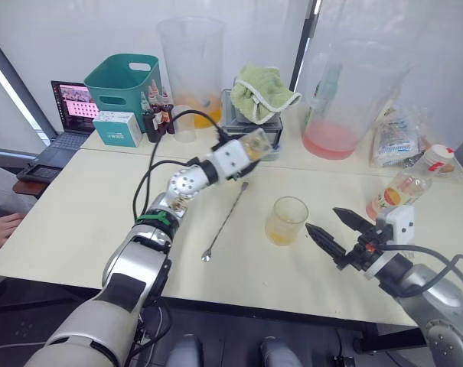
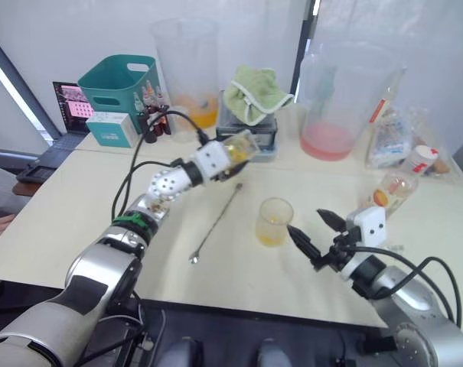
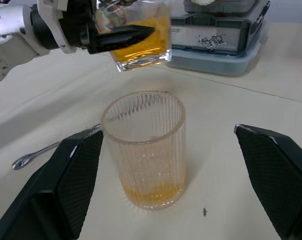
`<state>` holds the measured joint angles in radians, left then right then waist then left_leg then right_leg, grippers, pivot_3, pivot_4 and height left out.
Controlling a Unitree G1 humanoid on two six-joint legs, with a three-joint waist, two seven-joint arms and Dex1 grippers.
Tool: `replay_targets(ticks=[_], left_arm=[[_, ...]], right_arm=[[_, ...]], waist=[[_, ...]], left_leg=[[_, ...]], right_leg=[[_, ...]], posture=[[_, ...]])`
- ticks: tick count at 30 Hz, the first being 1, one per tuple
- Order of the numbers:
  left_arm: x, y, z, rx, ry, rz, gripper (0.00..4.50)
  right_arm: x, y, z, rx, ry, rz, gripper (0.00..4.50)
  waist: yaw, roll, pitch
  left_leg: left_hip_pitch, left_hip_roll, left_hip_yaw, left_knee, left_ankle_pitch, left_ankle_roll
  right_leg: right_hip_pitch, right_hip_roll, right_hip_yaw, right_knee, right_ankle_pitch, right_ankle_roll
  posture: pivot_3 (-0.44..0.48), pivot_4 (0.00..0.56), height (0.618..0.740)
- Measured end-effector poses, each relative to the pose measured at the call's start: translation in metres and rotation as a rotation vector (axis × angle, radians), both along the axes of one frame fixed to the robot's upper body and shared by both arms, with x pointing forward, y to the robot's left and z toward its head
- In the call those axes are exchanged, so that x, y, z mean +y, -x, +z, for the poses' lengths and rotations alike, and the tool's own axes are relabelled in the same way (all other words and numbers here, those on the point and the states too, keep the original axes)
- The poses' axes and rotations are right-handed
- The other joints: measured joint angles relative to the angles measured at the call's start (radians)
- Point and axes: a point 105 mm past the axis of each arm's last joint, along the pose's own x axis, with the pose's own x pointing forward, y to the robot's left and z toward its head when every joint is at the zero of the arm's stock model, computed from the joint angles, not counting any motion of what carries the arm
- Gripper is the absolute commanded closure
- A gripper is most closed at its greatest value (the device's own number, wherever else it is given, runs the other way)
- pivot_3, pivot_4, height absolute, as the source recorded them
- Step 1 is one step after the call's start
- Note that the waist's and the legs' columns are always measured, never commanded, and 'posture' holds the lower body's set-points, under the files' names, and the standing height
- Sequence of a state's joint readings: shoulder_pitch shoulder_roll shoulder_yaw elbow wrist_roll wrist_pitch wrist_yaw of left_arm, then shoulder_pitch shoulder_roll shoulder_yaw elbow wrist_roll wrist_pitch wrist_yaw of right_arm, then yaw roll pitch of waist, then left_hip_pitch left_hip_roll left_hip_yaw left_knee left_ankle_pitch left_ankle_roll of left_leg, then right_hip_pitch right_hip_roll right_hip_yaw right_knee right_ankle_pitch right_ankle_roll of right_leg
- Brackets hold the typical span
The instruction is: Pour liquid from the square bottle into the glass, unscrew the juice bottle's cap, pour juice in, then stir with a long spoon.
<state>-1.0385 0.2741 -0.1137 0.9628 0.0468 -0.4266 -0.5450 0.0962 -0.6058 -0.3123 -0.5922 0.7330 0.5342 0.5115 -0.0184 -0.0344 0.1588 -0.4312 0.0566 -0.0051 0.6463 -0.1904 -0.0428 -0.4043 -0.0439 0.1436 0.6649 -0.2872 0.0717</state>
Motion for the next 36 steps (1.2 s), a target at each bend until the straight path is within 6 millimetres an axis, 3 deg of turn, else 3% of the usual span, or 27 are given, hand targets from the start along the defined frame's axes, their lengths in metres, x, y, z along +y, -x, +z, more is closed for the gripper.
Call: replay_targets(ticks=[5,12,22,33,34,36], left_arm=[[0.045,0.008,-0.002,0.161,0.181,0.117,1.67],[0.075,0.038,-0.025,0.328,0.311,0.29,1.67],[0.087,0.056,-0.047,0.366,0.43,0.437,1.67],[0.088,0.056,-0.061,0.32,0.478,0.446,1.67],[0.088,0.056,-0.061,0.321,0.481,0.449,0.63],[0.09,0.055,-0.077,0.376,0.483,0.474,0.02]], right_arm=[[-0.004,0.001,0.007,0.002,0.035,0.088,0.05],[0.003,0.001,0.021,-0.004,0.114,0.297,0.05],[0.017,0.003,0.025,0.028,0.162,0.537,0.05],[0.017,0.0,0.022,0.047,0.166,0.531,0.05],[0.016,0.0,0.021,0.049,0.166,0.527,0.0],[0.016,-0.001,0.021,0.05,0.166,0.523,0.0]], waist=[[0.001,0.0,0.0],[0.004,0.0,0.0],[0.006,0.0,0.0],[0.004,0.003,-0.003],[0.004,0.004,-0.003],[0.002,0.004,-0.003]], left_leg=[[0.0,0.0,-0.001,0.001,0.0,0.0],[0.0,0.0,-0.003,0.004,0.0,0.0],[0.005,-0.002,-0.008,0.006,0.0,0.001],[0.012,-0.003,-0.008,0.005,0.0,0.001],[0.012,-0.003,-0.008,0.005,0.0,0.001],[0.012,-0.003,-0.008,0.005,0.0,0.001]], right_leg=[[0.001,-0.001,-0.001,0.0,0.0,0.0],[0.002,-0.001,-0.001,0.0,0.0,0.0],[0.012,0.0,-0.003,-0.002,0.0,0.0],[0.019,-0.001,-0.002,-0.004,-0.001,0.001],[0.019,-0.001,-0.002,-0.004,-0.001,0.001],[0.018,-0.001,-0.002,-0.004,-0.001,0.001]], posture=[[0.0,0.15,0.74],[0.0,0.15,0.74],[0.0,0.15,0.74],[0.0,0.15,0.74],[0.0,0.15,0.74],[0.0,0.15,0.74]])
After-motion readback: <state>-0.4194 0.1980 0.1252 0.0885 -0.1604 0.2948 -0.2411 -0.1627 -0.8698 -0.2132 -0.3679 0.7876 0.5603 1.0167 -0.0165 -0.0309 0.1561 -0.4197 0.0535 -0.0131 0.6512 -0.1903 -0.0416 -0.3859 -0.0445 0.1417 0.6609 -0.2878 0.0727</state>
